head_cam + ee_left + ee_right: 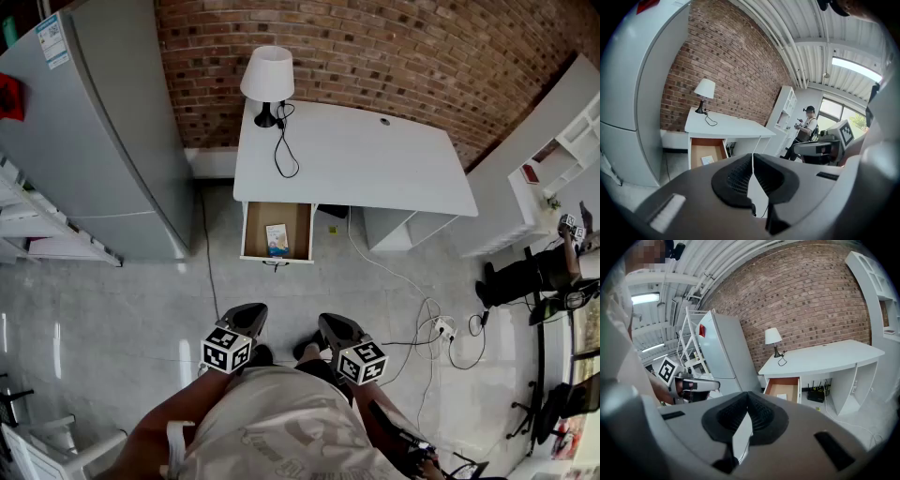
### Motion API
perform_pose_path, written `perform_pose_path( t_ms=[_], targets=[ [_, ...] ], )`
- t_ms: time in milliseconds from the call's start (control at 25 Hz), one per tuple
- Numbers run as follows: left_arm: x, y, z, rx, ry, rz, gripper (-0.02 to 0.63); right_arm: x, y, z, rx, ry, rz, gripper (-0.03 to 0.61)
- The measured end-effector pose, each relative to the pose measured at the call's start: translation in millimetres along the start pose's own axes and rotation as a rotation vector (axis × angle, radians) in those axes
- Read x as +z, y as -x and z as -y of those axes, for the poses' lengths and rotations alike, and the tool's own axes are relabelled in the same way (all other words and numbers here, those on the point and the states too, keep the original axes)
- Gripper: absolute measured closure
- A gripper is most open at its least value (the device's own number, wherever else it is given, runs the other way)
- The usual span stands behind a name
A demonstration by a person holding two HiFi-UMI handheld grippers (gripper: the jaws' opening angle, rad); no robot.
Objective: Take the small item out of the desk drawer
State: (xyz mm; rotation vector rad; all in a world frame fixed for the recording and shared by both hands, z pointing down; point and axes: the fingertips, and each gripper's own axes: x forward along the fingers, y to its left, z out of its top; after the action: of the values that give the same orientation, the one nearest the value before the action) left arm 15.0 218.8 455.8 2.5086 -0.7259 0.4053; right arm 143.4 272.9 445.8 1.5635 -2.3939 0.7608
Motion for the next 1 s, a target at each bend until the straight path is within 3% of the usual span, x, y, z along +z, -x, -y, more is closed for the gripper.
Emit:
perform_pose_path(
  t_ms=[440,1000],
  targets=[
    [-9.9,3.7,19.3,-0.026,-0.015,-0.014,0.6,-14.9,17.5,-3.8,-0.025,-0.015,0.0,0.572],
    [-9.9,11.7,13.4,0.002,0.007,0.014,0.6,-17.8,16.9,-11.4,-0.016,-0.005,-0.007,0.572]
  ],
)
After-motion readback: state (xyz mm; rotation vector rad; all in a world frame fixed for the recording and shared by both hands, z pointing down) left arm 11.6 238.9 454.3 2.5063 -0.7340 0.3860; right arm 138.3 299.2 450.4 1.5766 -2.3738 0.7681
